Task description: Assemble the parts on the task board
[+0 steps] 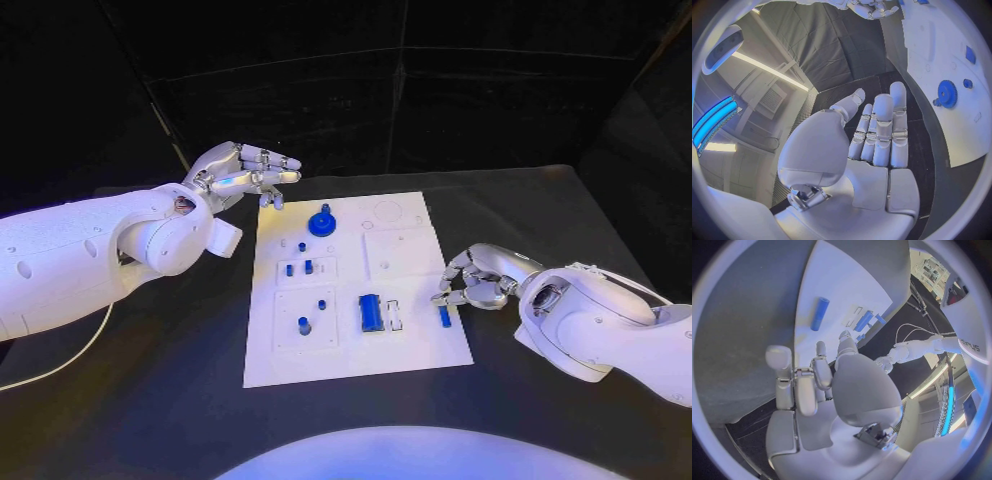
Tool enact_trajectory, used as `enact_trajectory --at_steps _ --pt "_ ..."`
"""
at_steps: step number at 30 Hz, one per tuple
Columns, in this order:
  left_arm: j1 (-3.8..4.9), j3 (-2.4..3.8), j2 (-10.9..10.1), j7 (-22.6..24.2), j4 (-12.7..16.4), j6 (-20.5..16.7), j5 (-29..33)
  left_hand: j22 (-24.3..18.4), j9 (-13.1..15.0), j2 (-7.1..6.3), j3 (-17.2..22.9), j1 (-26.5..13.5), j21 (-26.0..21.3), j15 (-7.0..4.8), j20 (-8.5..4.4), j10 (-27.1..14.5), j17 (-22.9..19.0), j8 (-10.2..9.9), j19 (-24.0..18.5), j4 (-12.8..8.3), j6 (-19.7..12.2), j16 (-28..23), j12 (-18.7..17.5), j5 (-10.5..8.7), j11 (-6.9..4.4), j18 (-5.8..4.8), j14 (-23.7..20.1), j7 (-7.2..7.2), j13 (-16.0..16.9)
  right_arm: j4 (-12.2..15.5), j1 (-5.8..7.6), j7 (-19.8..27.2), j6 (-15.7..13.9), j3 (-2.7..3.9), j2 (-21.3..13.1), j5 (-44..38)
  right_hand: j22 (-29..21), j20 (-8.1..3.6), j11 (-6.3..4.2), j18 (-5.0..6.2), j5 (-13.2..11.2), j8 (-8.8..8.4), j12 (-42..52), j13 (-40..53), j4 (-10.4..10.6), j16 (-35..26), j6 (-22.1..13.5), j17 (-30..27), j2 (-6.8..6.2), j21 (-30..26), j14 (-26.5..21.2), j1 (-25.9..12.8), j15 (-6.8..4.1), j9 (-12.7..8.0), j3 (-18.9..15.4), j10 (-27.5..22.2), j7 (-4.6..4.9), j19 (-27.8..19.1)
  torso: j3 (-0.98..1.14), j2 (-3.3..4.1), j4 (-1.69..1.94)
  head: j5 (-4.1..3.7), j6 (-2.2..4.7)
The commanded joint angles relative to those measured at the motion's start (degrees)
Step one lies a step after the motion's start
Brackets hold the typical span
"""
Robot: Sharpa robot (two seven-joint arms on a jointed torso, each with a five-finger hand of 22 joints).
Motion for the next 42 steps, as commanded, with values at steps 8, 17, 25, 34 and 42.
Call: enact_trajectory --at_steps 8,17,25,34,42 --pt "0.07 0.01 0.0 0.4 -0.1 0.7 0.2 -0.1 0.0 0.4 -0.2 -0.2 -0.3 -0.06 0.45 -0.6 -0.2 -0.4 -0.1 0.3 -0.3 -0.2 0.4 -0.11 0.07 0.33 -0.6 0.05 0.0 0.1 0.0 -2.5 1.7 -0.03 -1.7 -5.0 0.1 0.34 -0.16 -0.25 1.0 0.01 -0.7 -0.2 0.4 -0.5 1.8 6.2 0.01 -0.2 4.2 -1.1 0.13 -0.1 -0.8 -0.2 -0.31 0.1 -0.07 -0.26 -0.34 -0.98 0.11" --pt "0.05 0.0 0.0 0.4 -0.2 0.8 0.2 -0.1 0.0 0.4 -0.2 -0.2 -0.3 -0.06 0.45 -0.6 -0.2 -0.4 -0.1 0.3 -0.3 -0.2 0.4 -0.11 0.07 0.33 -0.6 0.05 0.0 -0.5 -0.07 -3.4 4.9 -0.06 -1.0 -5.9 -0.1 0.2 -0.38 -0.23 1.2 -0.04 -1.0 -0.4 1.0 -0.6 2.7 6.0 -0.12 -0.3 4.1 -1.9 -0.05 -0.1 -1.3 -0.3 -0.59 0.0 -0.03 -0.14 -0.22 -1.19 0.22" --pt "0.03 -0.01 0.0 0.4 -0.2 0.9 0.2 -0.1 0.0 0.4 -0.2 -0.2 -0.3 -0.06 0.45 -0.6 -0.2 -0.4 -0.1 0.3 -0.3 -0.2 0.4 -0.11 0.07 0.33 -0.6 0.05 0.0 -0.8 -0.11 -3.3 7.0 -0.07 0.2 -6.0 -0.1 0.11 -0.54 -0.22 1.4 -0.05 -1.1 -0.4 1.1 -0.7 3.4 5.9 -0.11 -0.4 4.1 -1.9 -0.16 -0.1 -1.5 -0.3 -0.79 0.0 -0.01 -0.12 -0.22 -1.06 0.28" --pt "0.02 -0.02 0.0 0.4 -0.3 0.9 0.2 -0.1 0.0 0.4 -0.2 -0.2 -0.3 -0.06 0.45 -0.6 -0.2 -0.4 -0.1 0.3 -0.3 -0.2 0.4 -0.11 0.07 0.33 -0.6 0.05 0.0 -1.2 -0.14 -3.4 8.5 -0.08 1.1 -6.0 0.0 -0.25 -0.99 -0.25 2.7 -0.28 -1.2 -0.4 -0.1 -0.6 4.7 6.1 0.42 -0.4 4.2 0.4 -0.57 0.0 -0.9 -0.2 -1.26 0.1 -0.08 -0.12 -0.21 -1.14 0.06" --pt "0.01 -0.02 0.0 0.4 -0.3 1.0 0.2 -0.1 0.0 0.4 -0.2 -0.2 -0.3 -0.06 0.45 -0.6 -0.2 -0.4 -0.1 0.3 -0.3 -0.2 0.4 -0.11 0.07 0.33 -0.6 0.05 0.0 -1.7 -0.2 -4.3 11.0 -0.1 2.0 -7.0 0.1 -0.38 -1.16 -0.26 3.2 -0.26 -1.2 -0.4 -0.6 -0.6 5.2 6.1 0.61 -0.4 4.2 1.1 -0.7 0.1 -0.7 -0.2 -1.46 0.1 -0.09 -0.12 -0.16 -1.08 0.03"
